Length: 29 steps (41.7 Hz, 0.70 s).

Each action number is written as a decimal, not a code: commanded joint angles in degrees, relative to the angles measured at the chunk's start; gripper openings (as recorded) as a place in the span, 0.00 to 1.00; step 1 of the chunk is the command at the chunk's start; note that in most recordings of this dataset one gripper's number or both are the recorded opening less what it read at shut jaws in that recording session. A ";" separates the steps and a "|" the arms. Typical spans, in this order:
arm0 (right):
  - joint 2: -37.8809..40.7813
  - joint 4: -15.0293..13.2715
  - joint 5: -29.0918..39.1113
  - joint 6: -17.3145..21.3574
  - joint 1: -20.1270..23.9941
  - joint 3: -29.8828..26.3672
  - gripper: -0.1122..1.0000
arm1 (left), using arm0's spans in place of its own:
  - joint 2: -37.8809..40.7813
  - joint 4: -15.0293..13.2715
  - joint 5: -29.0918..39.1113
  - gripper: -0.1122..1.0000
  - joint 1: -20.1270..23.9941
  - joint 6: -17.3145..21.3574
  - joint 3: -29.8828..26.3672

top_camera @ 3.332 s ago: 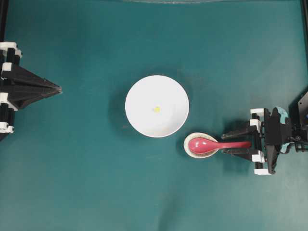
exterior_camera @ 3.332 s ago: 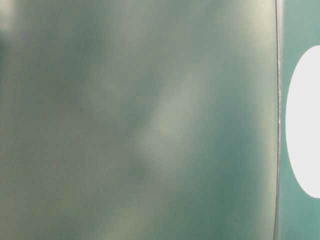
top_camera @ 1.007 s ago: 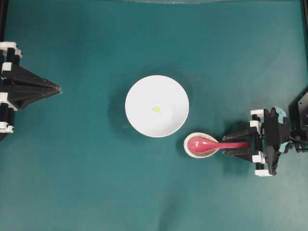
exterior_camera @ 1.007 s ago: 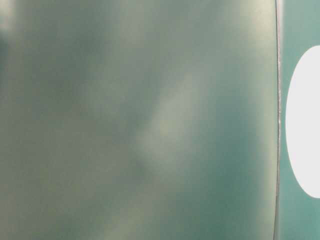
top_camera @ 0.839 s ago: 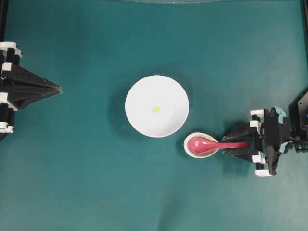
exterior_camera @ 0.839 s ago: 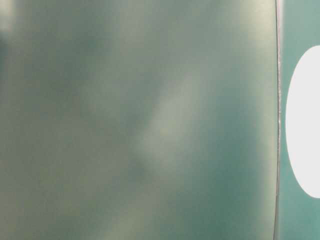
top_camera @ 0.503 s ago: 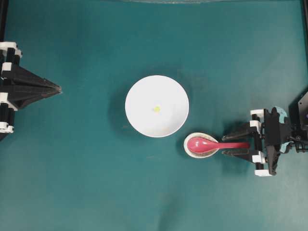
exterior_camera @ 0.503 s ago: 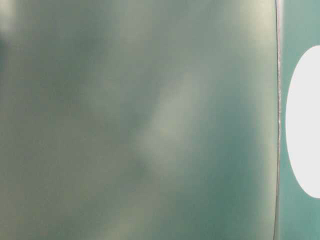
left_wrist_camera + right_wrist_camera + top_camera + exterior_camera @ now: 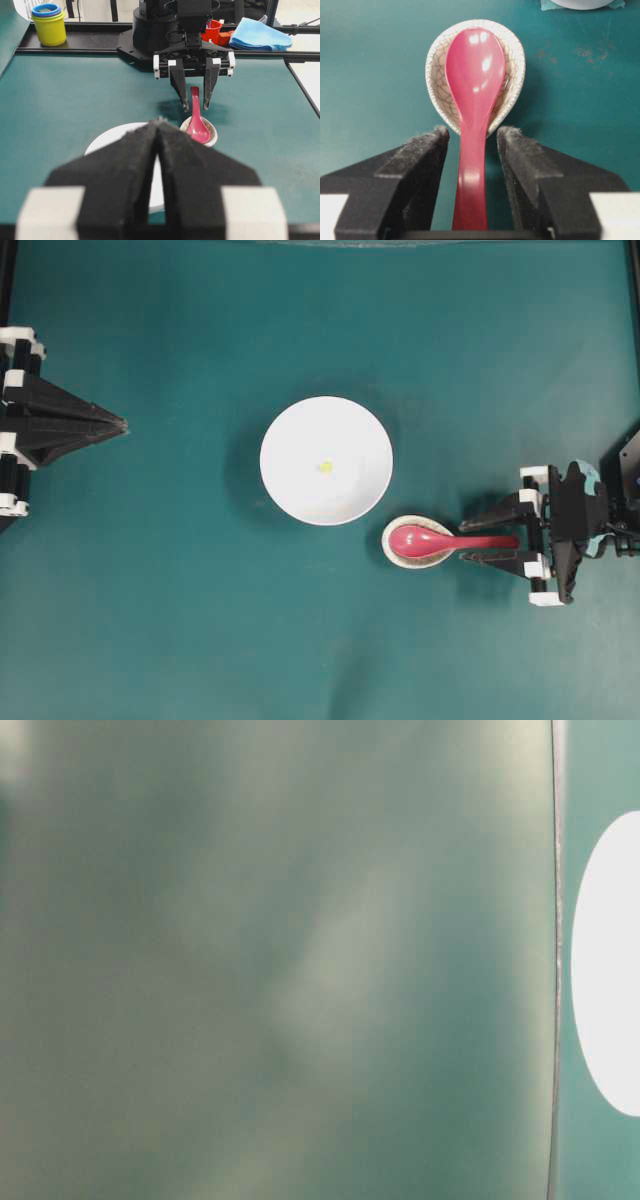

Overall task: Scoop the yellow hexagonal prism block from the bowl with a spoon using the right arm.
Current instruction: 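Close the right gripper on the red spoon handle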

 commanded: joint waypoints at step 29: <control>-1.23 0.18 0.97 -0.09 -0.26 -0.35 0.51 | 0.26 0.09 -0.26 0.13 0.00 0.09 -1.67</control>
